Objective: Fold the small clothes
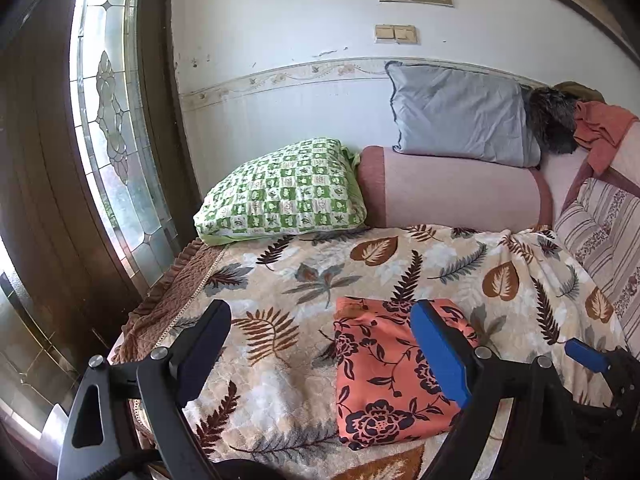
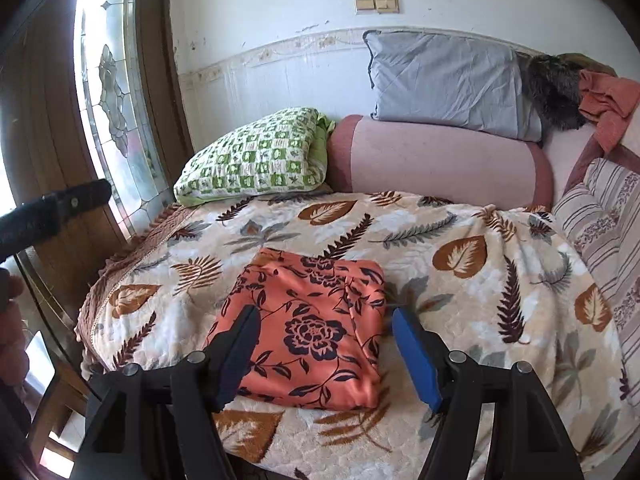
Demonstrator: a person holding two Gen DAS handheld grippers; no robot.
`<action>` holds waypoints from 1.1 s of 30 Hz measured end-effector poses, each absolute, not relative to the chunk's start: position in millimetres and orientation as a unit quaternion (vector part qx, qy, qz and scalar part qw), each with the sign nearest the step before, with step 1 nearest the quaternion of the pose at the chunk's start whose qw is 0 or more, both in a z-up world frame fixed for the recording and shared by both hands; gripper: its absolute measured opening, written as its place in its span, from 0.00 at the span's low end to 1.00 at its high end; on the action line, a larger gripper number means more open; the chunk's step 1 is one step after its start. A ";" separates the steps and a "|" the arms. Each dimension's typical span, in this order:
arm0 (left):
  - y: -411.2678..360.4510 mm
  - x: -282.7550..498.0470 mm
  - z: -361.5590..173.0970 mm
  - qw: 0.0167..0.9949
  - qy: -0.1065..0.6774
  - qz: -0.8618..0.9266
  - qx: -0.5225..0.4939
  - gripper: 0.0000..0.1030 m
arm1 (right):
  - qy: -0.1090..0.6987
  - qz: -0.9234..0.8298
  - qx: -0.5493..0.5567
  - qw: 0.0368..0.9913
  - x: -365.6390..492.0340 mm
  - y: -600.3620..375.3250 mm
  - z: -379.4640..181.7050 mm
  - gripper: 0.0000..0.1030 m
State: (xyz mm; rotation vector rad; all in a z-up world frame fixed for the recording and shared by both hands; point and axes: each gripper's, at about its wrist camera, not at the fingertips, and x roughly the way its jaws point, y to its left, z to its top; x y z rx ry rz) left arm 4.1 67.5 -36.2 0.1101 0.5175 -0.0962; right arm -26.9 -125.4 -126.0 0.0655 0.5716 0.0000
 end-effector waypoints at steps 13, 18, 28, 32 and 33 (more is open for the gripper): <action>77.7 5.6 -37.2 0.965 0.256 -0.029 0.047 0.89 | 0.235 0.005 0.020 0.972 -38.3 -113.7 -107.8 0.70; 78.9 5.7 -38.7 0.965 0.256 -0.023 0.050 0.89 | 0.233 0.012 0.019 0.972 -38.4 -106.4 -106.7 0.70; 76.6 7.1 -41.9 0.964 0.258 -0.027 0.054 0.89 | 0.242 0.021 0.019 0.970 -32.9 -101.5 -111.8 0.70; 75.3 6.1 -41.2 0.964 0.258 -0.035 0.052 0.89 | 0.243 0.021 0.018 0.970 -31.9 -102.4 -112.9 0.70; 75.3 5.4 -40.9 0.964 0.257 -0.034 0.052 0.89 | 0.243 0.021 0.019 0.970 -31.8 -102.9 -113.0 0.70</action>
